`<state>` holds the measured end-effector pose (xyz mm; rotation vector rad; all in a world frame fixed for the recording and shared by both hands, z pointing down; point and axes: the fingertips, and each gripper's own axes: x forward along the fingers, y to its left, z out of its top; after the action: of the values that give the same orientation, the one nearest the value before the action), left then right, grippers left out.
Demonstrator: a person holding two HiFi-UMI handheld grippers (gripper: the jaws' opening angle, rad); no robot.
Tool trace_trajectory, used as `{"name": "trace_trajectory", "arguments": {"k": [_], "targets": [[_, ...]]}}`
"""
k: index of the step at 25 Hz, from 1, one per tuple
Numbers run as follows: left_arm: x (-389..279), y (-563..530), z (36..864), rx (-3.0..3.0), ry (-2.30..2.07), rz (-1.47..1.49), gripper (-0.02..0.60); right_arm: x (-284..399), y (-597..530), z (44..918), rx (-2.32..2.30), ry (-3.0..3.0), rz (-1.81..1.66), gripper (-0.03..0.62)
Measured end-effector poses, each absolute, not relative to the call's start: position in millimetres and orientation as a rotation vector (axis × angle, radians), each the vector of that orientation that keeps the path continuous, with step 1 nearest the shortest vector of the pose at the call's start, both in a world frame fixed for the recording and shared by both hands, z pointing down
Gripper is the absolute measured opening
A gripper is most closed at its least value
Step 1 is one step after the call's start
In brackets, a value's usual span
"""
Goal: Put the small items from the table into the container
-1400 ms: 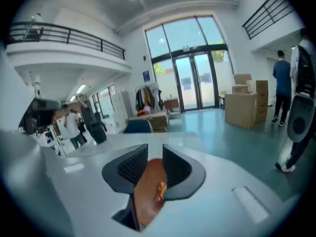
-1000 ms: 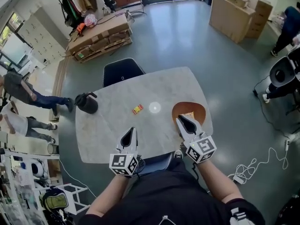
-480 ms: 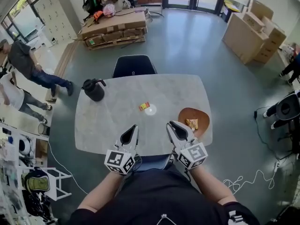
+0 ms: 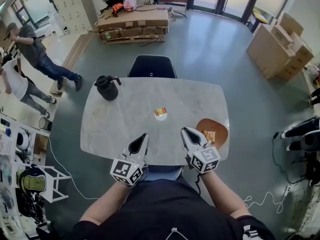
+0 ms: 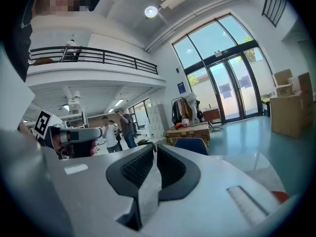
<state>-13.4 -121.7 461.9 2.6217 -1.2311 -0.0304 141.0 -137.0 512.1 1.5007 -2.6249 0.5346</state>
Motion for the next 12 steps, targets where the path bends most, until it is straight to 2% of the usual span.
{"name": "trace_trajectory", "arguments": {"k": [7,12], "targets": [[-43.4,-133.8,486.0,2.497,-1.331,0.023,0.003,125.3,-167.5,573.1,1.355,-2.531,0.698,0.058],[-58.6,-132.1,495.8,2.439,-1.378,0.063,0.003,119.0,-206.2,650.4,1.212,-2.365,0.814,0.138]]}}
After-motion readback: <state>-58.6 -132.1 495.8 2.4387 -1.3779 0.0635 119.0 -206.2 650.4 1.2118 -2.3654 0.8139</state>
